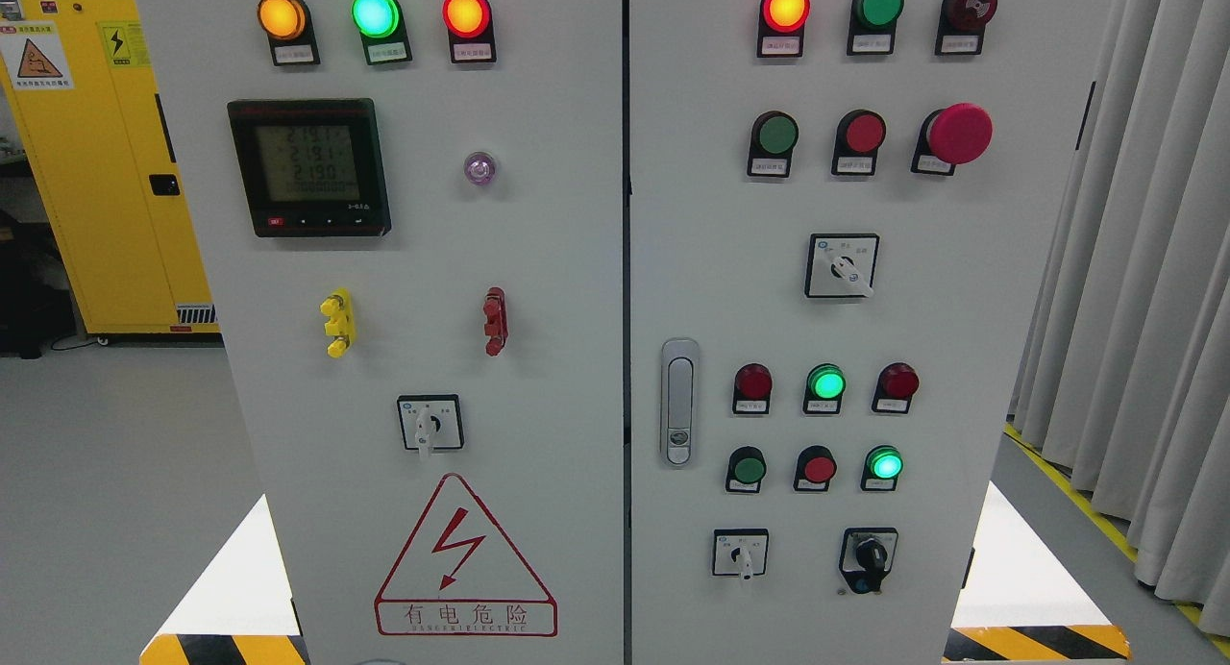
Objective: Turn on light switch 1
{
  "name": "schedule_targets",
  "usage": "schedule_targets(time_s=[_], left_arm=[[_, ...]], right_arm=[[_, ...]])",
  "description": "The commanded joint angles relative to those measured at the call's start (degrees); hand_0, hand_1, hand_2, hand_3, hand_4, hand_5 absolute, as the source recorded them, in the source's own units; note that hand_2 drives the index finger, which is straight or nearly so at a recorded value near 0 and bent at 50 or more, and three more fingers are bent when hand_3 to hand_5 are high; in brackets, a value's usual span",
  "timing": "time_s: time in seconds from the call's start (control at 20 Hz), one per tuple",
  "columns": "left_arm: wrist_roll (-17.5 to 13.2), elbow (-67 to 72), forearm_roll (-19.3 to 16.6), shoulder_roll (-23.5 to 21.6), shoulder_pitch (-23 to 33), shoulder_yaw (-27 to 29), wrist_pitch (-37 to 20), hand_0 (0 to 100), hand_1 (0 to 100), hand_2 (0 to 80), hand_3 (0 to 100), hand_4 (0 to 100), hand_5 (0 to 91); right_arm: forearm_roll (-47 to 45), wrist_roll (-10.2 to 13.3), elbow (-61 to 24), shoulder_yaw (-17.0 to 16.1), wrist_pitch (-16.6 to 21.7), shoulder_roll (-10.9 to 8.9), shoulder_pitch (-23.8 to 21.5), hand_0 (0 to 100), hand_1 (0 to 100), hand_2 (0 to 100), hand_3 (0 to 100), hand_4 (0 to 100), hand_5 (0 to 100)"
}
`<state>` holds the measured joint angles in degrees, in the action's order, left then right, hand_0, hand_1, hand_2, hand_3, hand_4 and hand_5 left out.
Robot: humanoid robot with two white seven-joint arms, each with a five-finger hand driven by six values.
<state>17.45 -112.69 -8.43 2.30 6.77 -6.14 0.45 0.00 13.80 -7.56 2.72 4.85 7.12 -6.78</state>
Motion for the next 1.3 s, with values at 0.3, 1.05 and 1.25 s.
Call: schedule_targets(time_s=[0.3,1.05,1.25], left_arm=[[4.60,-3.32,-2.90,3.58,-7.47,-5.55,7.27,24,58,47.9,69,74,69.3],[11.99,-2.62,-6.16,4.37,-14.50,-4.94,17.74,22,61,51.8,68,73,67.0],[11.99,-2.53,-6.07,4.73,-16.17,-4.58,20.81,21,62,53.4,69,74,67.1]], right_arm=[[-1.67,0.00,0.00,0.00,-0.02,0.00,0.01,0,50,4,0,0,0],[-1.67,0.00,0.00,0.00,-0.02,0.00,0.01,0,50,4,0,0,0],[-1.67,0.00,0.00,0.00,-0.02,0.00,0.01,0,50,4,0,0,0]])
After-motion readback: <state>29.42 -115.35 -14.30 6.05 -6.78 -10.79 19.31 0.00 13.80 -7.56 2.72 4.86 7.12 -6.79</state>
